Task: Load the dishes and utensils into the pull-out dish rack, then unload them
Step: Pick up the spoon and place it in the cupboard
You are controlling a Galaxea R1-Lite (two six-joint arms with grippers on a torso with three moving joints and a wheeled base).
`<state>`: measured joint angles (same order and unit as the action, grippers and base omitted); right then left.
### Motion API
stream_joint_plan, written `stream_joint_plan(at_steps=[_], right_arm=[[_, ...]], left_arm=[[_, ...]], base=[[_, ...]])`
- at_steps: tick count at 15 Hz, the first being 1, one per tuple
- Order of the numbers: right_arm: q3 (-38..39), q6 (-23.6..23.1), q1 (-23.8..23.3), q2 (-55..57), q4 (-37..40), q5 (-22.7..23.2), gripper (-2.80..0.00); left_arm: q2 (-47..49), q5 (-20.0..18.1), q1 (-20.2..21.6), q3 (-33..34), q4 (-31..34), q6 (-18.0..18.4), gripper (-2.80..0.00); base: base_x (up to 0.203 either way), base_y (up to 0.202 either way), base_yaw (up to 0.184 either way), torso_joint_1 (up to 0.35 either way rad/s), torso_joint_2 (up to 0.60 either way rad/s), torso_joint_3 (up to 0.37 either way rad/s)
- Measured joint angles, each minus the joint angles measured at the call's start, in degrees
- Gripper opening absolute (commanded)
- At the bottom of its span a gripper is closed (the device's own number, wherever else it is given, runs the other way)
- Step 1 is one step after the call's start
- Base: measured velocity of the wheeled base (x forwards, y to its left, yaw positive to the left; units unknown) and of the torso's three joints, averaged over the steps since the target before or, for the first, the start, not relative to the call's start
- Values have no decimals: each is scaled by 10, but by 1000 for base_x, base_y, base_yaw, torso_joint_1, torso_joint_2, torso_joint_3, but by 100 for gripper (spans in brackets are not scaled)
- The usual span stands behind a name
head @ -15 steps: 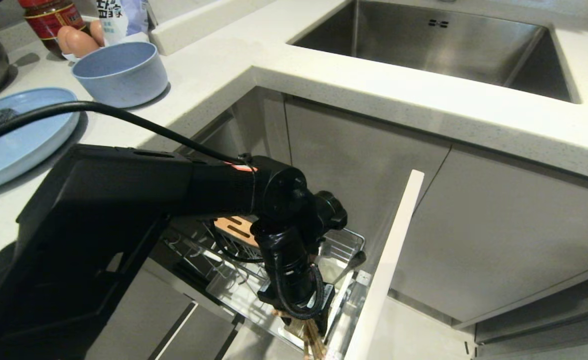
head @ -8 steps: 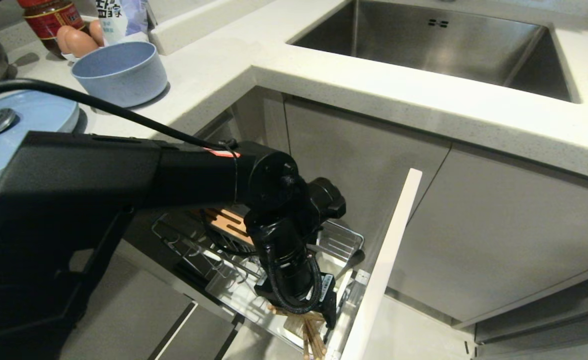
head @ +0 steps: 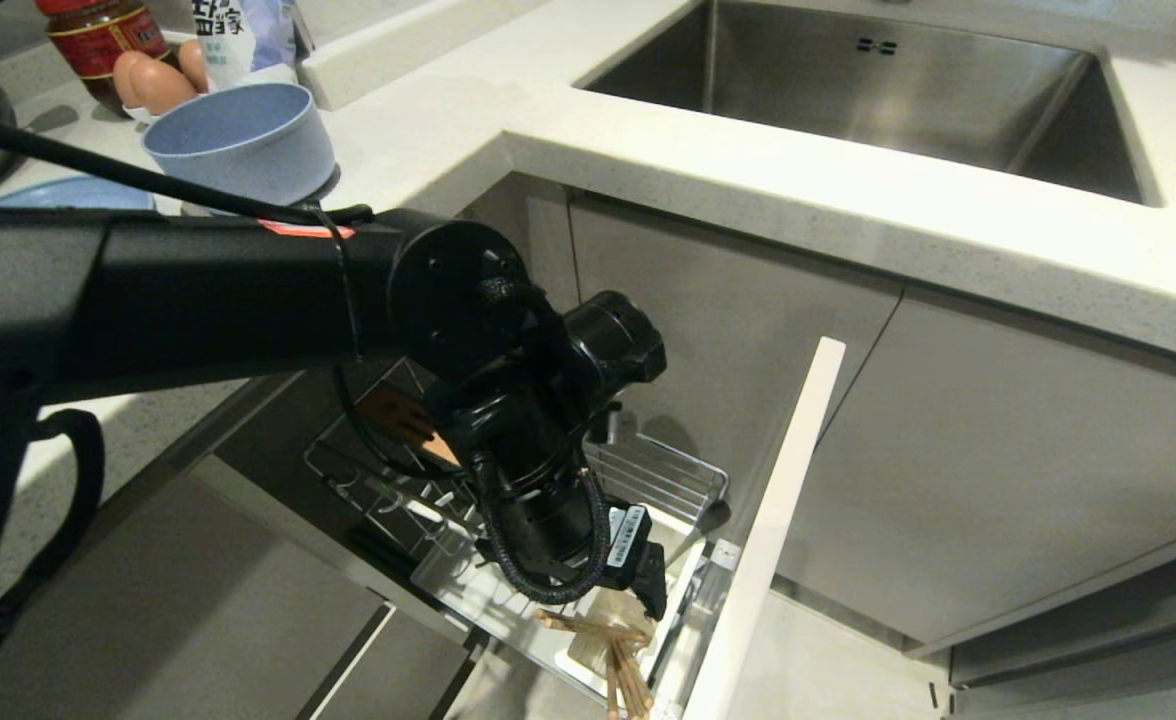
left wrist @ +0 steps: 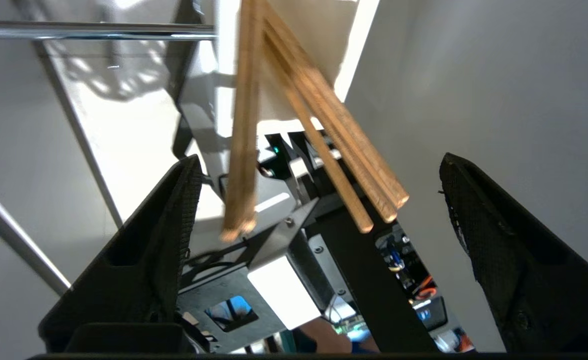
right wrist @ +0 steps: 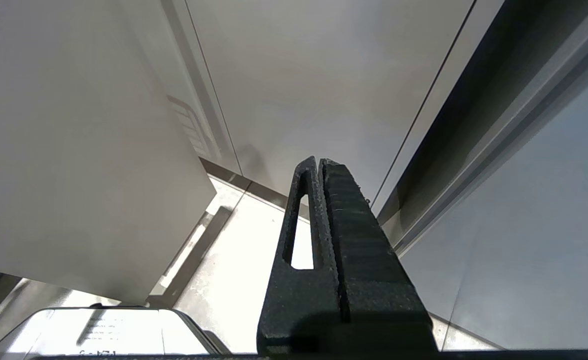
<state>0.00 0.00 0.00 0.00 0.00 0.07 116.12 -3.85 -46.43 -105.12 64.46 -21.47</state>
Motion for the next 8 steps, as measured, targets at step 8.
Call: stream_joint_plan(at_steps=[8], right_arm=[[0, 0, 0, 0, 0, 0, -280]], left_arm=[[-110, 75, 0, 1, -4, -38, -280]], base=[[0, 0, 0, 0, 0, 0]])
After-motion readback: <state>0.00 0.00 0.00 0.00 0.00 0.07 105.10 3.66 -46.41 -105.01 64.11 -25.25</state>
